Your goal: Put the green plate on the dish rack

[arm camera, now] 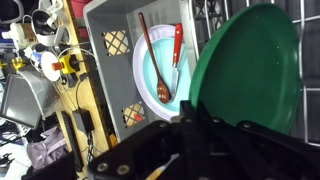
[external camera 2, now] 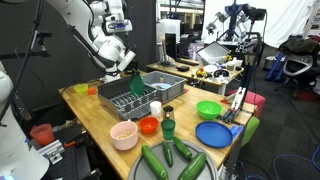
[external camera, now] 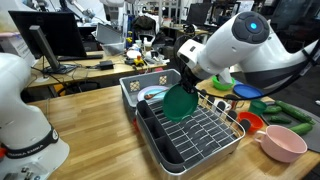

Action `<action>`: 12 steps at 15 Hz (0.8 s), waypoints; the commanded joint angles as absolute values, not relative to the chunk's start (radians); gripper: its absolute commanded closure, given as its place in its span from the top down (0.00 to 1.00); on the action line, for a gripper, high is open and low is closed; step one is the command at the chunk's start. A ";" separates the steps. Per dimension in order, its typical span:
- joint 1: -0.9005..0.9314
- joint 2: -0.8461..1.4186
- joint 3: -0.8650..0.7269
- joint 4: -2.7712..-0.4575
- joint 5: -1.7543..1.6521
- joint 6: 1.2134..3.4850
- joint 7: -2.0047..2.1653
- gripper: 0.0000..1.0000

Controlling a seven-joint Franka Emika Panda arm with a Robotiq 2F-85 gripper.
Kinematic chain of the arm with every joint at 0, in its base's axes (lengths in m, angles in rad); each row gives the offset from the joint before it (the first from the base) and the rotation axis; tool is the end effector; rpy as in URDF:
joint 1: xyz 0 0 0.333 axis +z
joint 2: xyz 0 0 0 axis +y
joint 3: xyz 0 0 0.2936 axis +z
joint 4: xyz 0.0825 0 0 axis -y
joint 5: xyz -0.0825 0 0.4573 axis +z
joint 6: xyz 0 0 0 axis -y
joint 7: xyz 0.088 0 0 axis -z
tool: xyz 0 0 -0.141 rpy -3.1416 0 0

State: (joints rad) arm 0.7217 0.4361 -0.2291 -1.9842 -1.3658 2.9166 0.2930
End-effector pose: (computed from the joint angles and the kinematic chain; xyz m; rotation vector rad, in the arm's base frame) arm 0.5708 0.3648 0.1671 1.8368 1.7745 0.7733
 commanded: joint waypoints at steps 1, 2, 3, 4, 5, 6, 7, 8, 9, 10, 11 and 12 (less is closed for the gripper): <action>0.732 0.404 -0.237 -2.063 -1.401 2.932 0.384 0.02; 0.731 0.403 -0.236 -2.072 -1.404 2.936 0.401 0.02; 0.728 0.399 -0.236 -2.074 -1.409 2.940 0.415 0.32; 0.729 0.397 -0.237 -2.075 -1.413 2.939 0.429 0.33; 0.727 0.392 -0.237 -2.083 -1.412 2.944 0.441 0.39; 0.726 0.389 -0.238 -2.092 -1.414 2.951 0.454 0.45; 0.725 0.386 -0.239 -2.098 -1.415 2.956 0.464 0.54; 0.723 0.382 -0.240 -2.099 -1.414 2.965 0.468 0.61; 0.721 0.378 -0.243 -2.097 -1.418 2.974 0.474 0.68; 0.720 0.371 -0.246 -2.091 -1.421 2.983 0.475 0.74; 0.720 0.361 -0.250 -2.089 -1.422 2.987 0.473 0.82; 0.720 0.351 -0.254 -2.084 -1.424 2.990 0.470 0.88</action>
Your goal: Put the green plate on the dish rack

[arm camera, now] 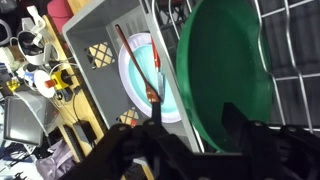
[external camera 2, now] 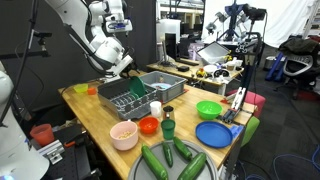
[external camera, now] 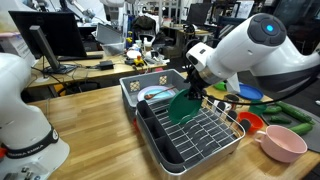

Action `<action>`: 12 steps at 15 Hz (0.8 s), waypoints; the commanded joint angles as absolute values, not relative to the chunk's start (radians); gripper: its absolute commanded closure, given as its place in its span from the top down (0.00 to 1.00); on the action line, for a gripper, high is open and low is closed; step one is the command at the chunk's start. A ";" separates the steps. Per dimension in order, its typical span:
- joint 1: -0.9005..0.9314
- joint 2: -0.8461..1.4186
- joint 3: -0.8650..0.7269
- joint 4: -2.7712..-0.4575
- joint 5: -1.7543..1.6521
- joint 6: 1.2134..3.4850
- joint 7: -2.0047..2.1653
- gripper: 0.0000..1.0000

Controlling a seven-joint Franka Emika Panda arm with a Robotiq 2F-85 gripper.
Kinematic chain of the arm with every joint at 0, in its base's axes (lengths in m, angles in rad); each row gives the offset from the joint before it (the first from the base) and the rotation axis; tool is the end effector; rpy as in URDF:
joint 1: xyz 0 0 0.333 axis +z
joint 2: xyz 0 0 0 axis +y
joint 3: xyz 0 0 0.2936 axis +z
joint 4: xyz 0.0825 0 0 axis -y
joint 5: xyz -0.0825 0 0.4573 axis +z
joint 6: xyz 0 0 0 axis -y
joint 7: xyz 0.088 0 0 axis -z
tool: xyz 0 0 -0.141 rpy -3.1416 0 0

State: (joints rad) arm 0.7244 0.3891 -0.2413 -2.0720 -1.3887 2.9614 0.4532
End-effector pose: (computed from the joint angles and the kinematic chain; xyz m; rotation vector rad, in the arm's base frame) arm 0.5463 0.3497 0.1586 2.0106 1.6993 0.8085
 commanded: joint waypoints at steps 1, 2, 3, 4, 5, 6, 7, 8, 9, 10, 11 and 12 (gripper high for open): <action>0.721 0.336 -0.259 -2.081 -1.428 2.993 0.470 0.96; 0.723 0.322 -0.264 -2.078 -1.431 2.994 0.469 0.99; 0.724 0.307 -0.267 -2.076 -1.432 2.996 0.466 1.00; 0.724 0.295 -0.269 -2.073 -1.432 2.997 0.462 1.00; 0.722 0.283 -0.271 -2.074 -1.433 3.006 0.462 1.00; 0.719 0.273 -0.270 -2.076 -1.424 3.012 0.455 1.00; 0.714 0.266 -0.268 -2.084 -1.404 3.019 0.448 1.00; 0.706 0.262 -0.264 -2.095 -1.368 3.028 0.432 1.00; 0.695 0.263 -0.260 -2.104 -1.338 3.057 0.425 1.00; 0.680 0.265 -0.253 -2.119 -1.302 3.098 0.407 1.00; 0.655 0.272 -0.241 -2.141 -1.250 3.185 0.382 1.00; 0.701 0.275 -0.264 -2.104 -1.311 3.087 0.436 1.00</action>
